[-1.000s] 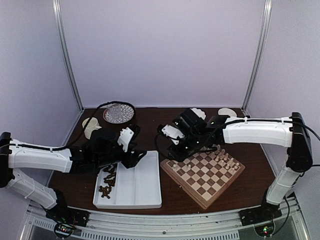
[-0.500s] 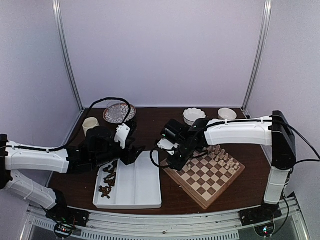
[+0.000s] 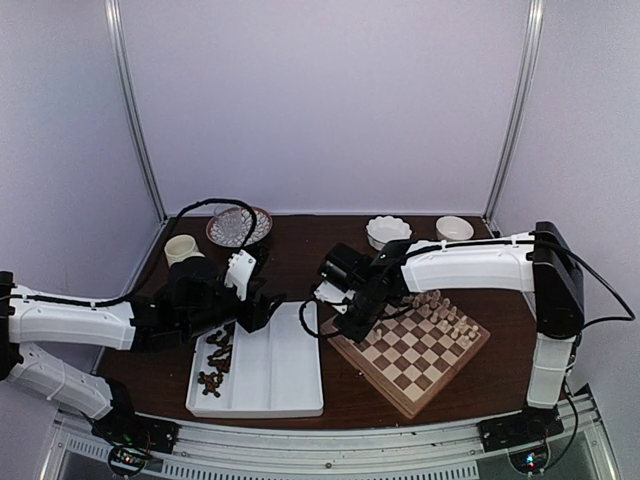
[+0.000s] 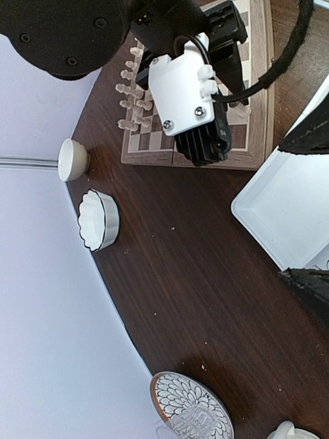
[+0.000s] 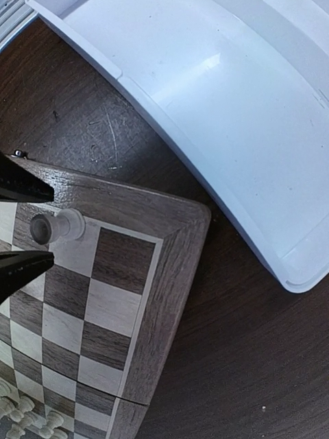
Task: Set up the chess pieces on the board
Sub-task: Pick up the rook from the chessboard.
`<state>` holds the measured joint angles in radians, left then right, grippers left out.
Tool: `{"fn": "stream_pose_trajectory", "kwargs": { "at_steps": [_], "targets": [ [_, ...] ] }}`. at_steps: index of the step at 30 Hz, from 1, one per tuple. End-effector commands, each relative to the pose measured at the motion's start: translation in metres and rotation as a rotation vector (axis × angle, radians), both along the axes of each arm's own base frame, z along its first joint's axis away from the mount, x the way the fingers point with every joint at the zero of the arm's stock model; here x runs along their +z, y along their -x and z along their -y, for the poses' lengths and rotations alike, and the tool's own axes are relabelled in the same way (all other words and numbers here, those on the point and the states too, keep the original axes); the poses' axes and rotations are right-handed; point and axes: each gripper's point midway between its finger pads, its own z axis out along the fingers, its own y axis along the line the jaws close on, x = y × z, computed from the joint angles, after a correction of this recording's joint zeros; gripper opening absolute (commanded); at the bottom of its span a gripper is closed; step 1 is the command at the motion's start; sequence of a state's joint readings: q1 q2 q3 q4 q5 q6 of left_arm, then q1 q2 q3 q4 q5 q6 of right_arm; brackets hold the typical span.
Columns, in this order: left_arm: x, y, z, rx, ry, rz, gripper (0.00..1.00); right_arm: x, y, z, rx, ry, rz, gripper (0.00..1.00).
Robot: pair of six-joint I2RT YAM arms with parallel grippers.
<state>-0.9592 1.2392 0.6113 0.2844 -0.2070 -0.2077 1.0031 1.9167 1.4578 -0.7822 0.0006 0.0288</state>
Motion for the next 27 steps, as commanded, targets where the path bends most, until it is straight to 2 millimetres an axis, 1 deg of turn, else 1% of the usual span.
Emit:
{"fn": "stream_pose_trajectory", "kwargs": {
  "at_steps": [1, 8, 19, 27],
  "targets": [
    [0.0214, -0.0028, -0.0051, 0.03, 0.067, 0.052, 0.56, 0.0007, -0.0029, -0.0052, 0.0, 0.005, 0.005, 0.25],
    [0.0195, -0.0032, -0.0043, 0.029, 0.057, 0.051, 0.56, -0.0008, -0.0023, -0.0044, 0.0, 0.012, 0.002, 0.24],
    [0.0231, -0.0019, -0.0056, 0.026, 0.06, 0.055, 0.56, -0.0064, -0.0018, -0.0021, 0.001, 0.039, -0.01, 0.24],
    [0.0243, -0.0017, -0.0056, 0.024, 0.063, 0.055, 0.56, -0.0026, -0.0026, -0.0021, -0.003, 0.032, -0.001, 0.13]
  ]
}}
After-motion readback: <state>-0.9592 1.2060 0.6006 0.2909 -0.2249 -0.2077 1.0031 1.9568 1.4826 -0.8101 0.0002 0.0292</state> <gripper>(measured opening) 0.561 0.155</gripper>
